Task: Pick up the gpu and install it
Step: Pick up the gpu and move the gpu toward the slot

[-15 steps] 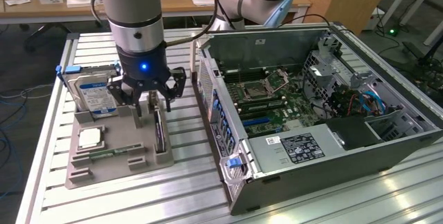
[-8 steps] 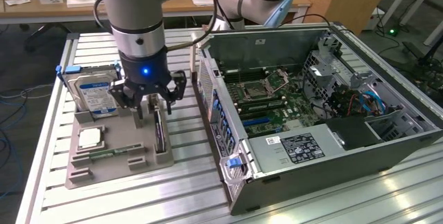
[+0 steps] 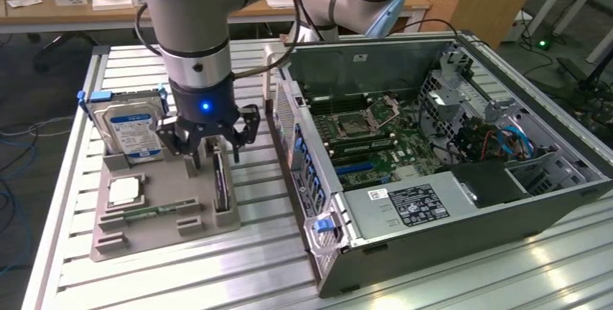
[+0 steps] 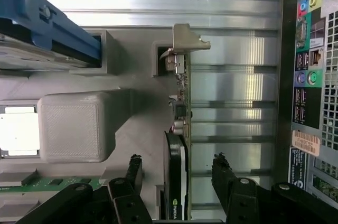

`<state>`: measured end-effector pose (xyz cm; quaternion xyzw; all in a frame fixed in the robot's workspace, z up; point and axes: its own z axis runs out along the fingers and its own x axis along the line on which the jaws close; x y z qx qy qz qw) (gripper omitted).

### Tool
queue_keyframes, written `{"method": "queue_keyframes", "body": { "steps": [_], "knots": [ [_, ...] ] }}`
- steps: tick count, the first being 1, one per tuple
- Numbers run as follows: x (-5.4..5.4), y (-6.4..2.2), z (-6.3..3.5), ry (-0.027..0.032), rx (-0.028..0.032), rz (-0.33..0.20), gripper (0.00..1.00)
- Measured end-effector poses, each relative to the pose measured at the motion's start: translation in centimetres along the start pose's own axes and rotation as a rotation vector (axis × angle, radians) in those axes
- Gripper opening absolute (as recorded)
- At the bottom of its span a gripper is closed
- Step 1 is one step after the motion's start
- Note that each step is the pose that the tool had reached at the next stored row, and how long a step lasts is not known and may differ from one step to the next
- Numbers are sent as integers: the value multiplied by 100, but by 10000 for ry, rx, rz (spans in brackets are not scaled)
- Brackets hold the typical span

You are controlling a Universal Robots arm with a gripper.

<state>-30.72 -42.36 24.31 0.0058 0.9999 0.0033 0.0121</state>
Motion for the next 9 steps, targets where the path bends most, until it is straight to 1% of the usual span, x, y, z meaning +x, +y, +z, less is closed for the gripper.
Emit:
{"method": "queue_keyframes", "body": {
  "steps": [9],
  "knots": [
    [-1, -1, 164, -1, 0, 9, 65]
  ]
}}
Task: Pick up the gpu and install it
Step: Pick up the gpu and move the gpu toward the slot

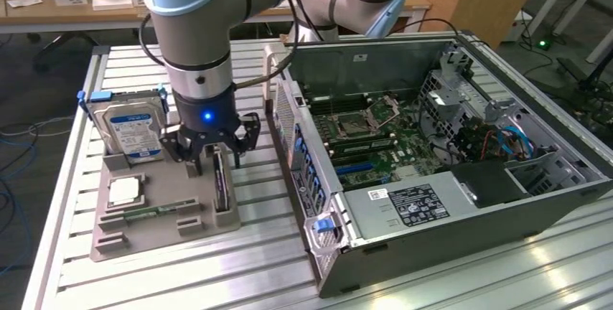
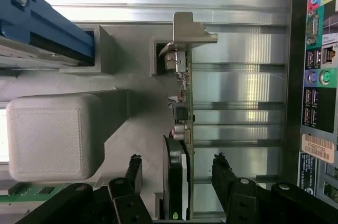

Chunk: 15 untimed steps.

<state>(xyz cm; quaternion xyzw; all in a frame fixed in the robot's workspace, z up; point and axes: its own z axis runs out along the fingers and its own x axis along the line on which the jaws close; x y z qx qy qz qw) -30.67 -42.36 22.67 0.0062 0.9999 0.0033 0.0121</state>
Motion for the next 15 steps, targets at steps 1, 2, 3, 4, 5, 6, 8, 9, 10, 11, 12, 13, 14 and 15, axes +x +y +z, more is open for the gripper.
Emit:
{"method": "queue_keyframes", "body": {
  "steps": [1, 2, 3, 4, 5, 6, 8, 9, 10, 11, 12, 13, 14, 15],
  "knots": [
    [0, 0, 17, 0, 0, 0, 65],
    [1, 0, 37, 0, 0, 2, 65],
    [1, -1, 55, 0, 0, 4, 65],
    [2, -1, 73, 0, 0, 8, 65],
    [2, -1, 91, 0, 0, 14, 65],
    [3, -1, 109, 1, 0, 17, 65],
    [3, -1, 146, 0, 1, 24, 65],
    [4, -1, 164, -1, 0, 28, 65],
    [4, -2, 183, -1, 0, 31, 65],
    [5, -2, 200, -1, 0, 34, 65],
    [5, -2, 204, -1, 10, 35, 65],
    [5, -3, 203, 0, 9, 35, 65],
    [5, -3, 203, 1, 9, 36, 65],
    [5, -4, 203, 0, 9, 36, 65]
  ]
}}
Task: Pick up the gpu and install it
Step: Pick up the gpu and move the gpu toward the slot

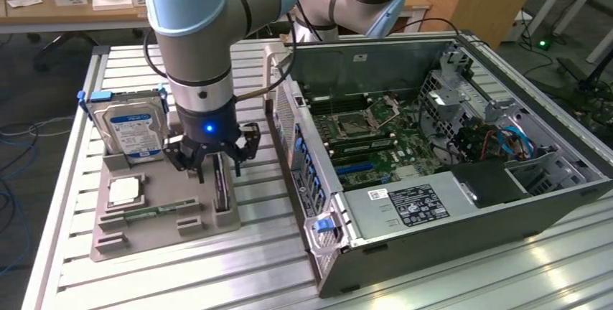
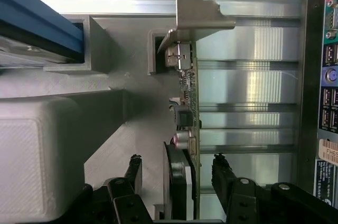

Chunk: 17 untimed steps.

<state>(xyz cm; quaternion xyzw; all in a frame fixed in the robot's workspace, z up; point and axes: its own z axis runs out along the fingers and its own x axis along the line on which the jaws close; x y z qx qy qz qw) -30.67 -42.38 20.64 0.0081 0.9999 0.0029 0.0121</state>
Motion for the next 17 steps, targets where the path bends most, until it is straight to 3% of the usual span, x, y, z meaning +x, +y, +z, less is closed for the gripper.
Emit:
{"method": "queue_keyframes", "body": {
  "steps": [3, 4, 5, 8, 10, 12, 17],
  "knots": [
    [0, -2, 0, 0, 0, -1, 64],
    [0, -3, 1, -1, -1, -1, 57],
    [-1, -3, 1, -1, -1, -1, 57],
    [-1, -5, 0, 0, -1, -1, 39],
    [0, -7, 0, 0, -2, -1, 39],
    [-1, -7, 0, -1, -1, -2, 28],
    [-1, -7, 0, 0, -1, -2, 28]
  ]
}}
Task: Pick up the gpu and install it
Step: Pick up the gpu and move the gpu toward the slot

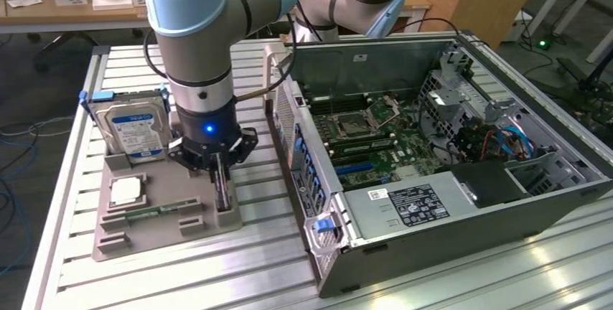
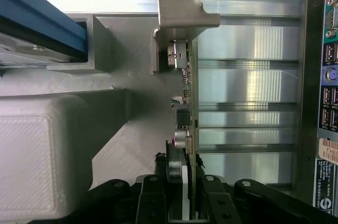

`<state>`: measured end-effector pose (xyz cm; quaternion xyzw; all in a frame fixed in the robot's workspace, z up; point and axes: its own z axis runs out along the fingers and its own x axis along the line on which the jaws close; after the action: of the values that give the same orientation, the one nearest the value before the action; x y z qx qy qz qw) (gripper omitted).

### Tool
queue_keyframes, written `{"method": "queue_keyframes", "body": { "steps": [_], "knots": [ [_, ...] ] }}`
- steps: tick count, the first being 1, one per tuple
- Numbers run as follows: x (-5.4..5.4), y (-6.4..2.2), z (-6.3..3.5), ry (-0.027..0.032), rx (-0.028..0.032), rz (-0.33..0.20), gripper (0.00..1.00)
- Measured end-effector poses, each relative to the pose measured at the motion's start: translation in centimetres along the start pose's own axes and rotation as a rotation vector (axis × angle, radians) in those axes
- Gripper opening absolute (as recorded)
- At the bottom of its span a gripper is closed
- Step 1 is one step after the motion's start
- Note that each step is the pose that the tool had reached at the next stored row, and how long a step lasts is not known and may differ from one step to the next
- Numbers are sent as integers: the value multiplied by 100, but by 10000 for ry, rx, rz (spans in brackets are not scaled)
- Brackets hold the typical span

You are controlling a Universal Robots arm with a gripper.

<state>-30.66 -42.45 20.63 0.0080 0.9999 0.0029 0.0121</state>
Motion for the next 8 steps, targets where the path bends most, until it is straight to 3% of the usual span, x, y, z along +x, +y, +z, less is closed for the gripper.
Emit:
{"method": "queue_keyframes", "body": {
  "steps": [4, 8],
  "knots": [
    [1, 0, -9, 4, -1, 1, 28],
    [-1, 1, -143, 6, -44, 1, 28]
  ]
}}
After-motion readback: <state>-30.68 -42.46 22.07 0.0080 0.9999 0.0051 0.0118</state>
